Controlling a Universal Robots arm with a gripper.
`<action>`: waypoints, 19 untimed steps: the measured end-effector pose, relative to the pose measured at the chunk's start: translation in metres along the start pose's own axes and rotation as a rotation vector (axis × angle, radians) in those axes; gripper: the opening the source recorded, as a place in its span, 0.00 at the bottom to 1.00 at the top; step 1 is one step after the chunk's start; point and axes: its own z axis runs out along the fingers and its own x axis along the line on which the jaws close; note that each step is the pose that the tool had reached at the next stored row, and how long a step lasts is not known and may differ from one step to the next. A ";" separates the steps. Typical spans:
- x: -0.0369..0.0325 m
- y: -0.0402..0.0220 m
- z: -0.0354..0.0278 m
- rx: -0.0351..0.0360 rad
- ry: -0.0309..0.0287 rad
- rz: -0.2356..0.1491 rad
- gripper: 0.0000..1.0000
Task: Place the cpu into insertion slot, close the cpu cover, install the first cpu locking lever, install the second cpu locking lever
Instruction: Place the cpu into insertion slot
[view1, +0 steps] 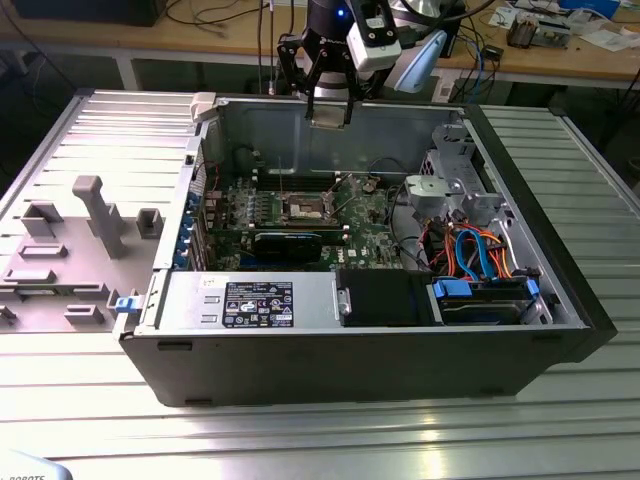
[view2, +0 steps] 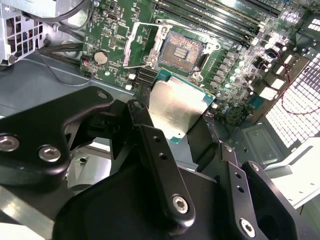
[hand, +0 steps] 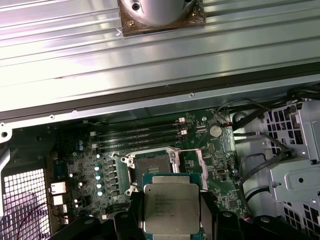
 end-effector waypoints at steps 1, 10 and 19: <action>0.0000 0.0000 0.0000 0.0000 -0.0001 0.001 0.54; 0.0000 0.0000 0.0000 -0.0001 -0.0005 0.006 0.54; 0.0000 0.0000 0.0000 -0.0002 -0.0009 0.010 0.54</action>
